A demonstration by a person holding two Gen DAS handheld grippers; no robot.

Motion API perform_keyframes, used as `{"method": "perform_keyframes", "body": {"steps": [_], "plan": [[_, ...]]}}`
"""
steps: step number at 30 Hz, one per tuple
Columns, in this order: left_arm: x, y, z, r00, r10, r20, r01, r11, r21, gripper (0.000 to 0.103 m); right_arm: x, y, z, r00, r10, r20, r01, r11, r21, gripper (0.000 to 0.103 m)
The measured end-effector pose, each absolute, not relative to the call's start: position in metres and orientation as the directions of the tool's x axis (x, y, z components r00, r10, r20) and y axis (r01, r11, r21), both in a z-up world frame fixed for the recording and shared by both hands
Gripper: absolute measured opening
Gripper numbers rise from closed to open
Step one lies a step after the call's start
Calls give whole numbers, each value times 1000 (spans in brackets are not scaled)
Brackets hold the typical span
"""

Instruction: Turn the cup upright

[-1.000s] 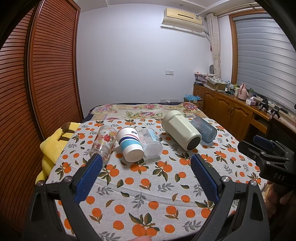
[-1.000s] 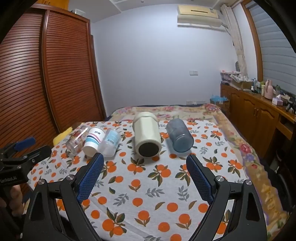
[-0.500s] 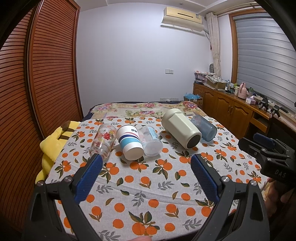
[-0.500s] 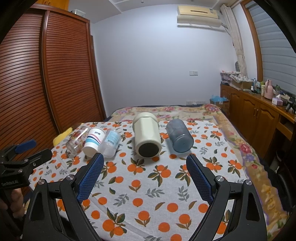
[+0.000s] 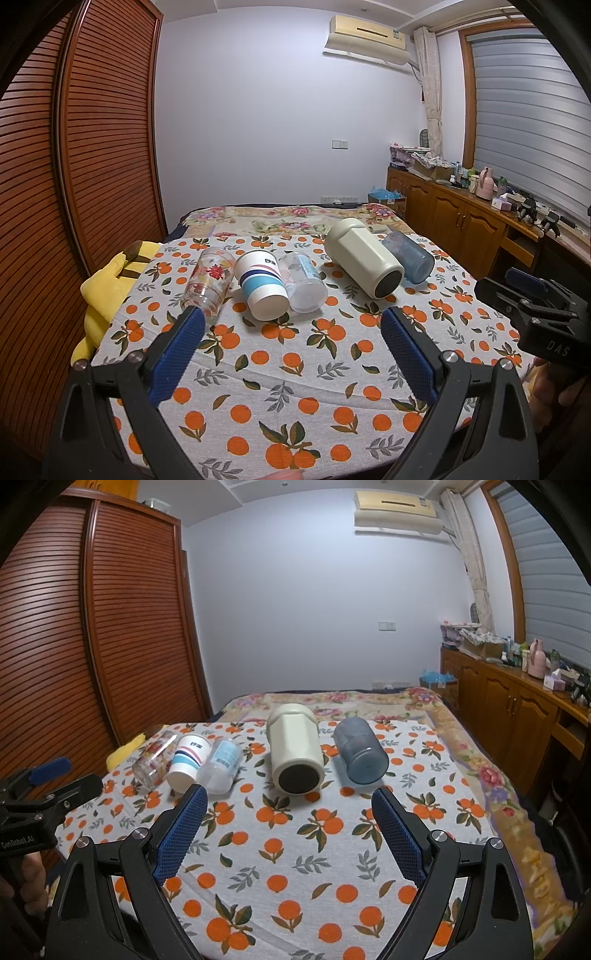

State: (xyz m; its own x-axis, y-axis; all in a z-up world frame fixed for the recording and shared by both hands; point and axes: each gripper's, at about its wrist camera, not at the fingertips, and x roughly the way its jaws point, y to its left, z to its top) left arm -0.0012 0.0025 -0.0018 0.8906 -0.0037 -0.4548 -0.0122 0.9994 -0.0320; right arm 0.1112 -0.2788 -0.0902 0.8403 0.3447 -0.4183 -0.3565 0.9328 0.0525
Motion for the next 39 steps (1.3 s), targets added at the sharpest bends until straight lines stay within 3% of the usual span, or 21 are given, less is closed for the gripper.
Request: {"method": "perform_keyframes", "body": {"steps": [24,39], "plan": [[-3,3,-1,889,-5,-458,-12,999,-34,97,112,-278,-91,838,344,-424,-356,933,52,92],[21,9,-17,863,-7,-505,-12,999,-35,97,138,-274,-105,814,346,-466,-367,929,48,92]]}}
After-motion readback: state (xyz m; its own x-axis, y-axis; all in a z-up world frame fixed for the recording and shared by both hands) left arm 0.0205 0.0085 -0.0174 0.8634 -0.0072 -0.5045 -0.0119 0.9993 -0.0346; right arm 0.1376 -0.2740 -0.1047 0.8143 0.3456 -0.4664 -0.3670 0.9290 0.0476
